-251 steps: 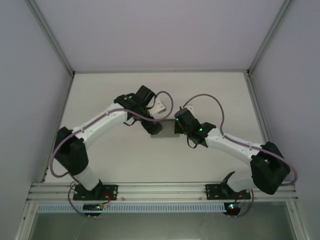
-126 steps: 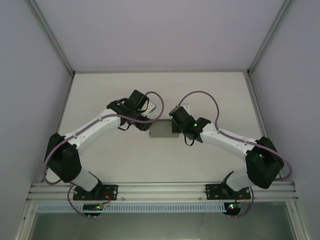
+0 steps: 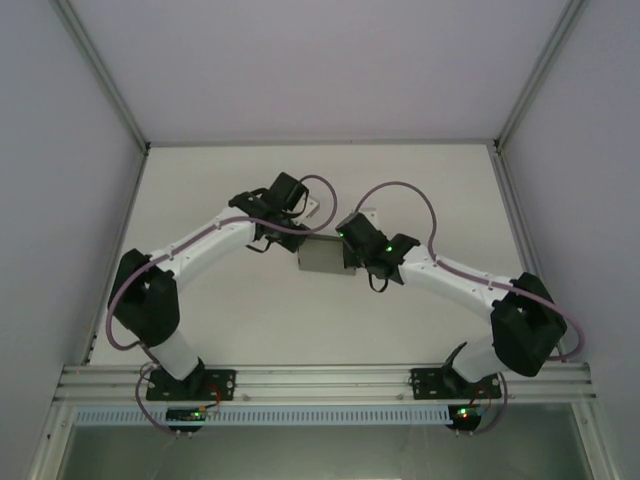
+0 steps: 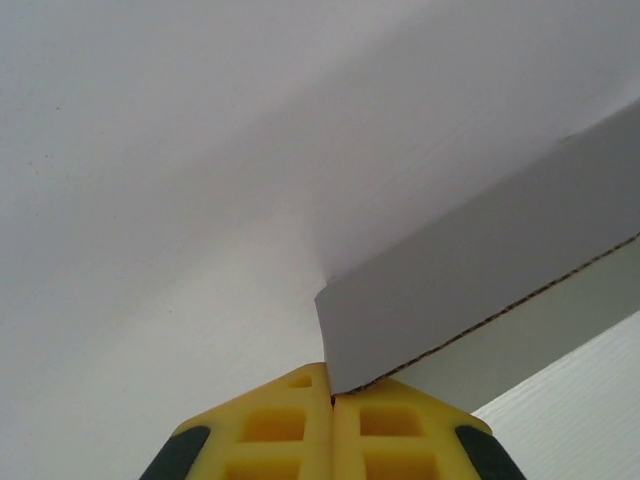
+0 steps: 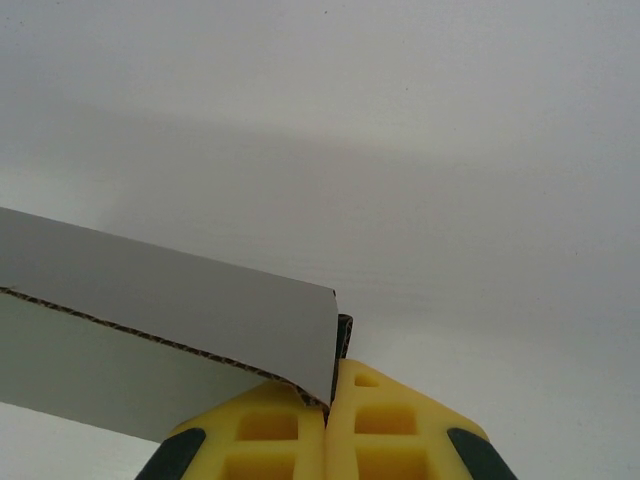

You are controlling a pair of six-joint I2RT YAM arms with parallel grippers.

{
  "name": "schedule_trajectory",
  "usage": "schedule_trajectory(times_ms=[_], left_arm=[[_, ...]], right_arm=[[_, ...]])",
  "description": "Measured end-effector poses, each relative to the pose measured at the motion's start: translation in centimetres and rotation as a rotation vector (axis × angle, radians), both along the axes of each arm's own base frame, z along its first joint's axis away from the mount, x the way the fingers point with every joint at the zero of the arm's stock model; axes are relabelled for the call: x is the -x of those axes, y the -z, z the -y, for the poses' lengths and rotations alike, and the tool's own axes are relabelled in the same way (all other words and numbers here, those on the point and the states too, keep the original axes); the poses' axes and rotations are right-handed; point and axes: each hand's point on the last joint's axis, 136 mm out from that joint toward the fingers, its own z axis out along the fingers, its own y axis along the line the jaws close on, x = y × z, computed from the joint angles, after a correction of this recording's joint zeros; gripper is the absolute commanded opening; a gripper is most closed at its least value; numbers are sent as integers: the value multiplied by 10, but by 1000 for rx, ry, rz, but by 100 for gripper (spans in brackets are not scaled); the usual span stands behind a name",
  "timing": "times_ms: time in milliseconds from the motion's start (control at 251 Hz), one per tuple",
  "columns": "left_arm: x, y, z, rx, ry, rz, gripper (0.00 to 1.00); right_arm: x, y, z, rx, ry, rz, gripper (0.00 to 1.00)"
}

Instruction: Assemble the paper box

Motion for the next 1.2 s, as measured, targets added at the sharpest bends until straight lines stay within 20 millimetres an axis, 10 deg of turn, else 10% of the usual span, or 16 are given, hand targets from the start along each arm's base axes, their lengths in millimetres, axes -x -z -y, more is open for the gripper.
schedule_trajectory(times_ms=[1201], left_arm=[[29, 18, 4, 231, -273, -339, 0]], right_arm=[[6, 5, 2, 108, 34, 24, 0]])
